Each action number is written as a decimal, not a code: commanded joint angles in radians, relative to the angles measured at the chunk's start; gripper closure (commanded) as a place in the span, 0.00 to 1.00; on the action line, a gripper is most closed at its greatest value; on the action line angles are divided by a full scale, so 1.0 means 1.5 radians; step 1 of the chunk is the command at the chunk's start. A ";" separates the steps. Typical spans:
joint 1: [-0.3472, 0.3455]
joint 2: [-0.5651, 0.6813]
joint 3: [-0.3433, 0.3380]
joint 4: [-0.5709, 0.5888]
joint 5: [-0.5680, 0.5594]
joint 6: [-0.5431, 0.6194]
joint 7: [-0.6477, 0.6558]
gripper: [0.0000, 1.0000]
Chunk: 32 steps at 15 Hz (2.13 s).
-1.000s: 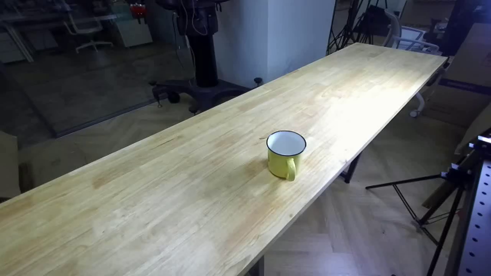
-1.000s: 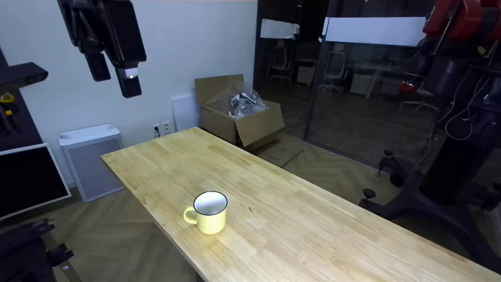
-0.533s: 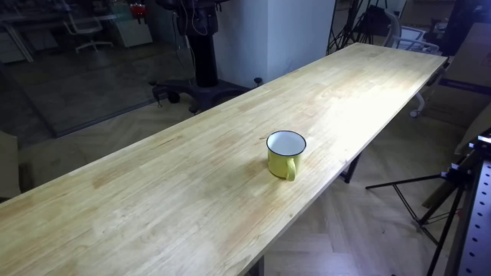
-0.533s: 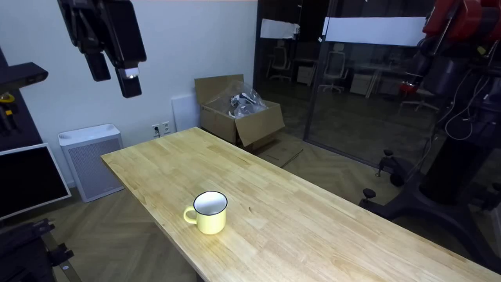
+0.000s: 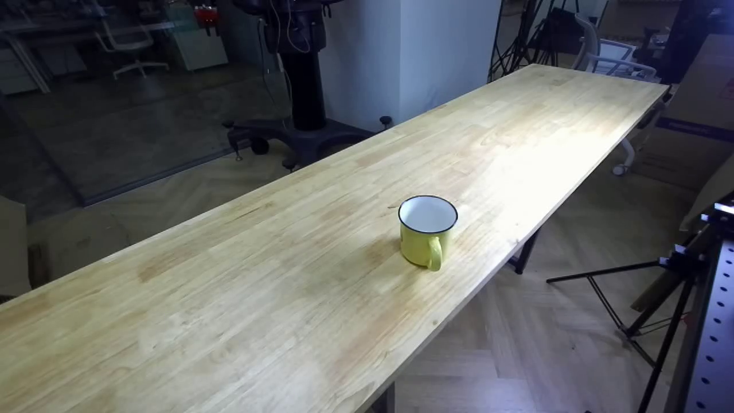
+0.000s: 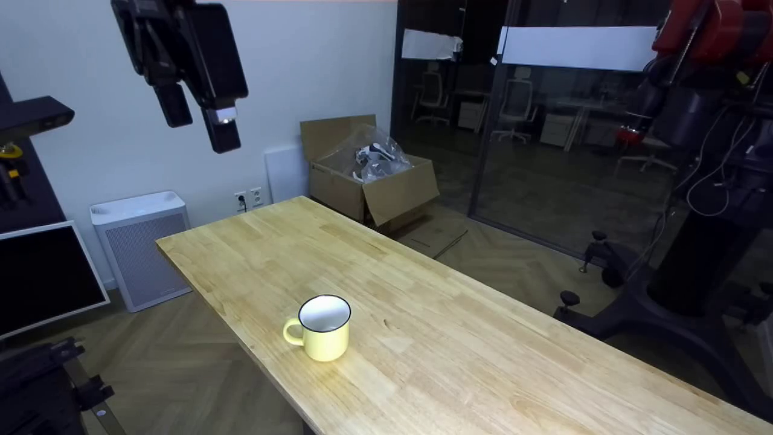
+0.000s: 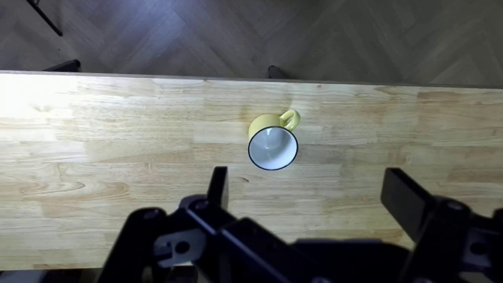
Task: Move the cup backwards.
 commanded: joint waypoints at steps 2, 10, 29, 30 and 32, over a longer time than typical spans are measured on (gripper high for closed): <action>-0.018 0.117 -0.049 0.041 -0.003 0.069 -0.050 0.00; -0.050 0.340 -0.032 0.094 -0.036 0.290 -0.014 0.00; -0.011 0.559 0.051 0.117 -0.045 0.387 0.095 0.00; -0.011 0.576 0.050 0.118 -0.043 0.395 0.090 0.00; -0.011 0.611 0.046 0.122 -0.042 0.408 0.083 0.00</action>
